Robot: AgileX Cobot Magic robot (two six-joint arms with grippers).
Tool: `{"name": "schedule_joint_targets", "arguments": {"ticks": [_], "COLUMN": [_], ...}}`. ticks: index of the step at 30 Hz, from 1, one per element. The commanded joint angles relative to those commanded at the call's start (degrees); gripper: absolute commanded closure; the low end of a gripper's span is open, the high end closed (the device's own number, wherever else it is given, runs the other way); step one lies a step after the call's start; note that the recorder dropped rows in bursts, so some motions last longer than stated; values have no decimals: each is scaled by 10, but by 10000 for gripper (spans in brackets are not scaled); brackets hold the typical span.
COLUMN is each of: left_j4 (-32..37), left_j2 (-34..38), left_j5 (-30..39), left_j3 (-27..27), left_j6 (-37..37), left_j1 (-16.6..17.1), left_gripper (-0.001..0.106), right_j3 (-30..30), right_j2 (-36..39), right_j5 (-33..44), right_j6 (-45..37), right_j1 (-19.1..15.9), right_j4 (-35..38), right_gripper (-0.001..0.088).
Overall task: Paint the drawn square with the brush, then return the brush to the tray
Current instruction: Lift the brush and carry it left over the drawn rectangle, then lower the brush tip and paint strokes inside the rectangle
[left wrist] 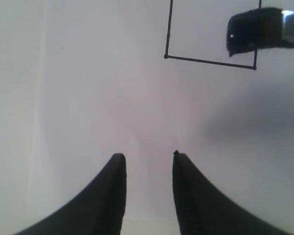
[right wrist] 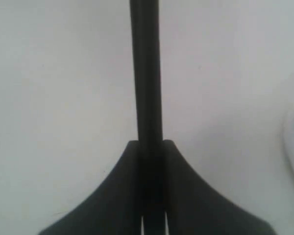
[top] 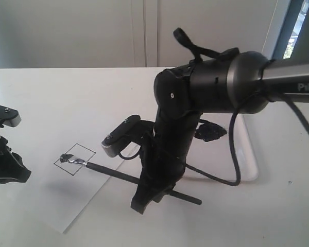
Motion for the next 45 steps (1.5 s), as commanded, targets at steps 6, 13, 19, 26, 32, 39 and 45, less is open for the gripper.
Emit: {"name": "schedule_joint_targets", "arguments": {"ticks": [6, 13, 19, 26, 32, 39, 45], "left_j4": [0, 0, 0, 0, 0, 0, 0], "left_j2": [0, 21, 36, 49, 58, 58, 58], "left_j5": [-5, -1, -1, -10, -9, -10, -13], "left_j3": [0, 0, 0, 0, 0, 0, 0], "left_j6": [0, 0, 0, 1, 1, 1, 1], "left_j1": [0, 0, 0, 0, 0, 0, 0], "left_gripper": [679, 679, 679, 679, 679, 679, 679], "right_j3": [-12, -33, -33, -33, -34, -49, -54], "right_j2": [8, 23, 29, 31, 44, 59, 60], "right_j5": [-12, -16, -24, -33, -35, -19, -5], "right_j6": [0, 2, 4, 4, 4, 4, 4], "right_j1": [2, 2, 2, 2, 2, 2, 2], "right_j4": [-2, -6, -6, -9, -7, -3, 9], "right_gripper": [868, 868, 868, 868, 868, 868, 868]}}
